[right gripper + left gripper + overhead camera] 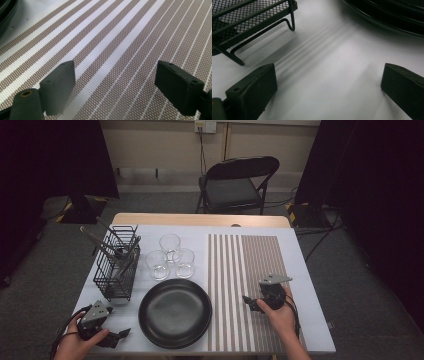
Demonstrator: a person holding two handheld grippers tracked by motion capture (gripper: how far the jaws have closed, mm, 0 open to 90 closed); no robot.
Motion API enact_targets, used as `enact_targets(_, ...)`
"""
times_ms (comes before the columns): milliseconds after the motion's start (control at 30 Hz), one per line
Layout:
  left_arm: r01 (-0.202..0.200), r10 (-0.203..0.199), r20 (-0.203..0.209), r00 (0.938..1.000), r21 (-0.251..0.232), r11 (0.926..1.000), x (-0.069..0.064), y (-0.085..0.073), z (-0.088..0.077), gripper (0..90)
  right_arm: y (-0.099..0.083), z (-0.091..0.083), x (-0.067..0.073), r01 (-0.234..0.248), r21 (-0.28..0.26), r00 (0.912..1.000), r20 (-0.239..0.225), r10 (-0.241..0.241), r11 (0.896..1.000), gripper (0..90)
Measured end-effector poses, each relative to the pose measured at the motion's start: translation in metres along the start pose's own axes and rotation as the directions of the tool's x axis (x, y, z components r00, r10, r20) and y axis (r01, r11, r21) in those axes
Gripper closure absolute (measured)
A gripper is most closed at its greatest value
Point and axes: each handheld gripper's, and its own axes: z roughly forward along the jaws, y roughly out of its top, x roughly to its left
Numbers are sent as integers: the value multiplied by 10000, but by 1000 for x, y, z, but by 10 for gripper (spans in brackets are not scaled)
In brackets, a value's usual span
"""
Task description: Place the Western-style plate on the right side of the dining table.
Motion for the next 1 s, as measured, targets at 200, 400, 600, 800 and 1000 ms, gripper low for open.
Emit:
enact_targets(200, 176, -159, 508, 9986, -337, 9993, 0, 4, -5, 173, 0, -3, -4, -236, -95, 9995, -219, 234, 9997, 158)
enact_targets(400, -149, 236, 1245, 9919, -708, 9974, -8, 14, -11, 151, 12, -7, 8, 256, -245, 9990, -361, -265, 9994, 158)
enact_targets(600, -434, 571, 1529, 9866, -915, 9949, -13, 19, -15, 157, 19, -5, 17, 35, -339, 9969, -791, -62, 9994, 157)
enact_targets(800, -591, 733, 1517, 9857, -961, 9936, -21, 24, -14, 158, 26, -7, 27, 300, -472, 9959, -834, -339, 9984, 159)
enact_targets(1000, -283, 447, 1658, 9851, -1003, 9946, -26, 33, -11, 159, 27, -8, 28, 250, -445, 9957, -879, -288, 9987, 159)
